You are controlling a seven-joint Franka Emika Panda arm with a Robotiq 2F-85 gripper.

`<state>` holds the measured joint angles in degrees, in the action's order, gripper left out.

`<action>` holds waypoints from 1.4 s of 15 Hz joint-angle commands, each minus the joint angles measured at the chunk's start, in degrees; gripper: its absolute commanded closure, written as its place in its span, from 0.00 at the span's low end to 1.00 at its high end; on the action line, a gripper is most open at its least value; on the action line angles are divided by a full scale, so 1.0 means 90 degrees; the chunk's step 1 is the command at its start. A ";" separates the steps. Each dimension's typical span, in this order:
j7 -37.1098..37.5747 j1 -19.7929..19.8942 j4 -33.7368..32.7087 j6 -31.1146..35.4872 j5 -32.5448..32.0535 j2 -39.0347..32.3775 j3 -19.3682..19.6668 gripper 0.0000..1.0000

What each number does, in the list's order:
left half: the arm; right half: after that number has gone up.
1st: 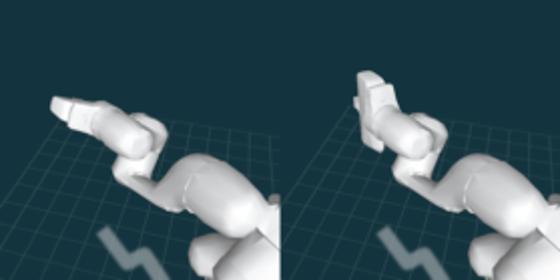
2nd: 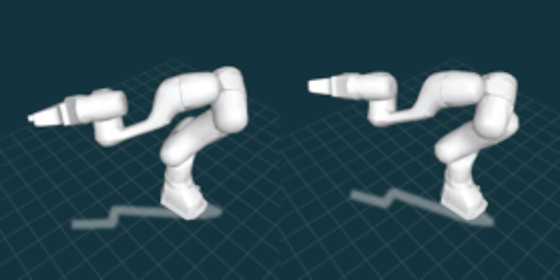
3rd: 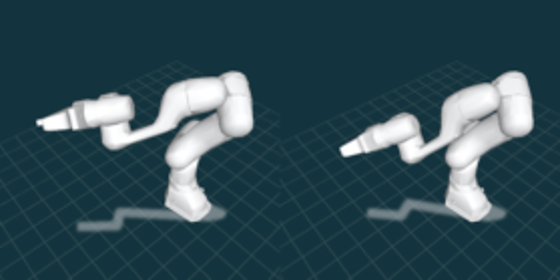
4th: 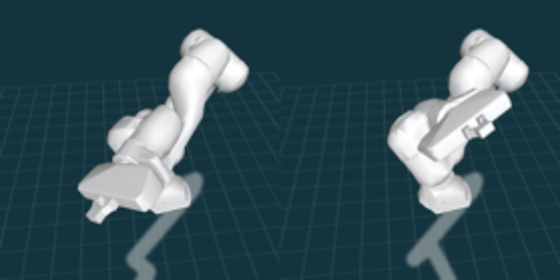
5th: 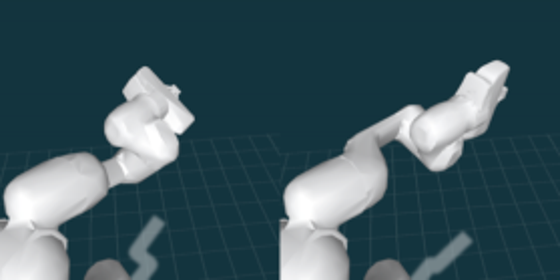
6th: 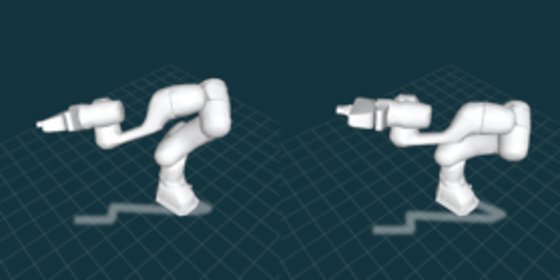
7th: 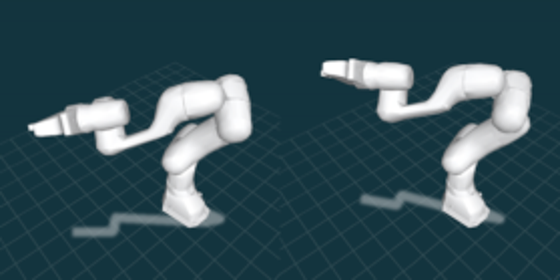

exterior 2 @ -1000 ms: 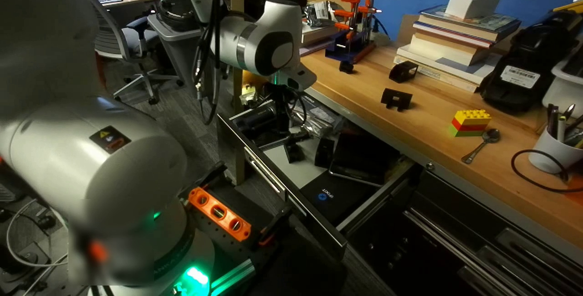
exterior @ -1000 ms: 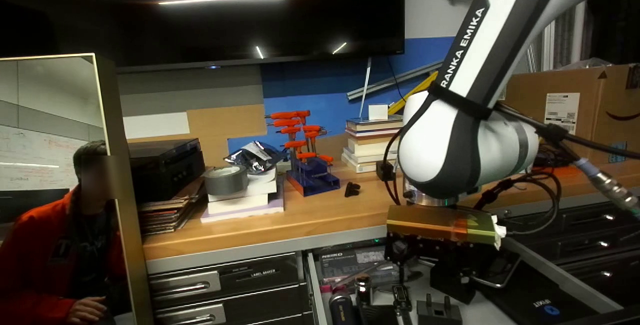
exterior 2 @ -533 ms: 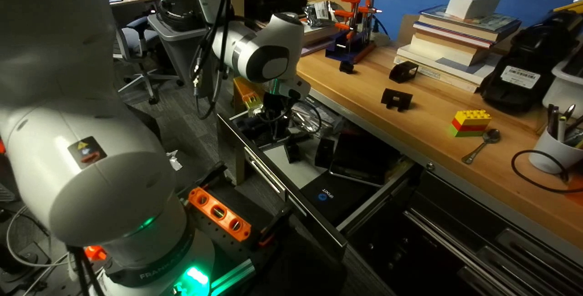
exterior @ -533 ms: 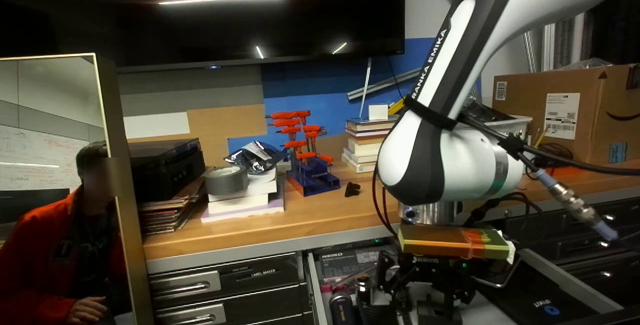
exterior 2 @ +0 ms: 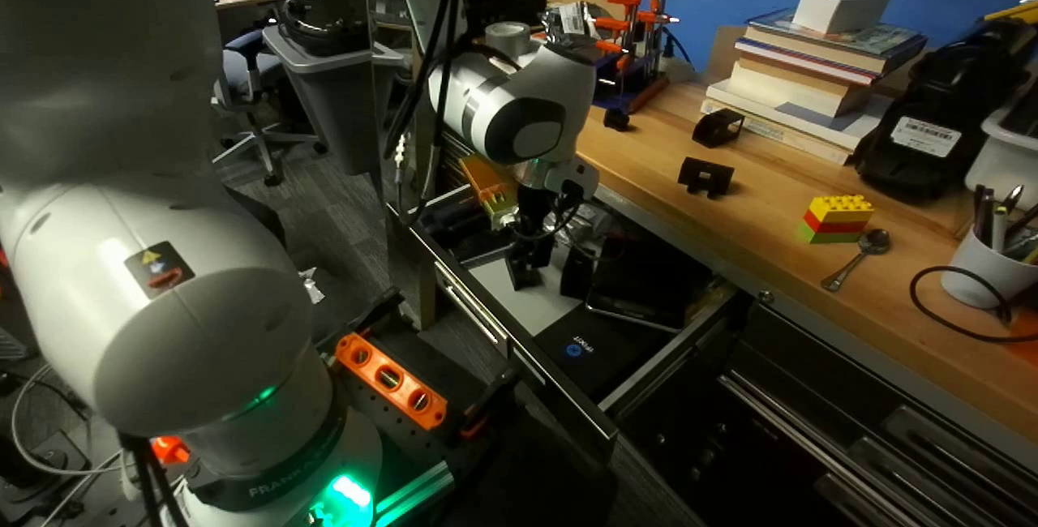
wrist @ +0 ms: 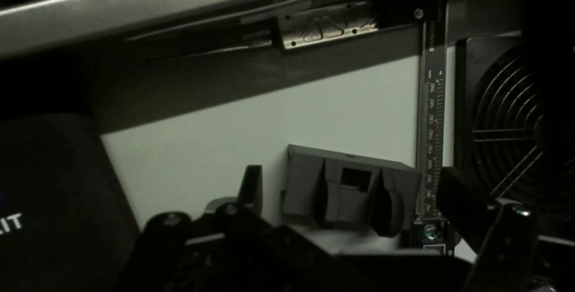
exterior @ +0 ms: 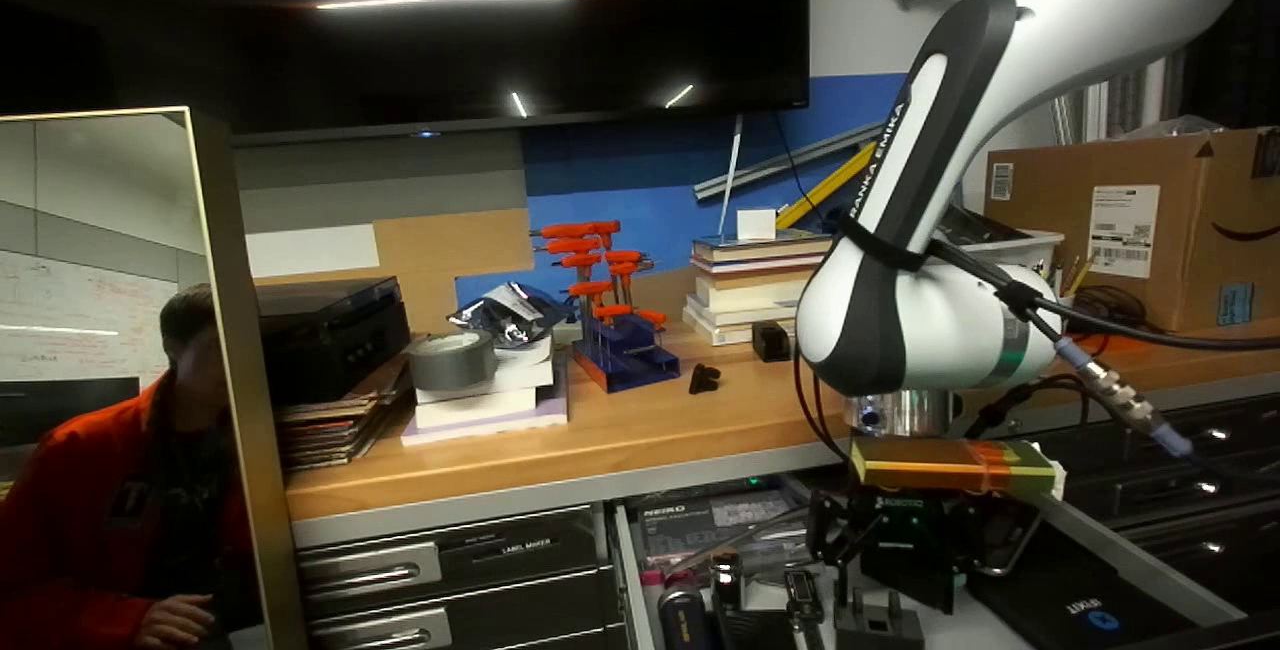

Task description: Open the top middle drawer then remove two black objects from the drawer

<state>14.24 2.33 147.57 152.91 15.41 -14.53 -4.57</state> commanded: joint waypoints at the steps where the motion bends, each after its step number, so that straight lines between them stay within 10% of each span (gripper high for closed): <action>1: 0.0194 -0.0198 -0.0145 -0.0103 0.0060 -0.0013 0.0155 0.00; 18: 0.1638 -0.0828 -0.0100 0.0340 -0.0281 -0.0223 0.0645 0.00; 21: 0.1660 -0.0843 -0.0082 0.0444 -0.0265 -0.0244 0.0643 0.34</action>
<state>27.62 -4.04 147.04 155.19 13.59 -16.45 0.36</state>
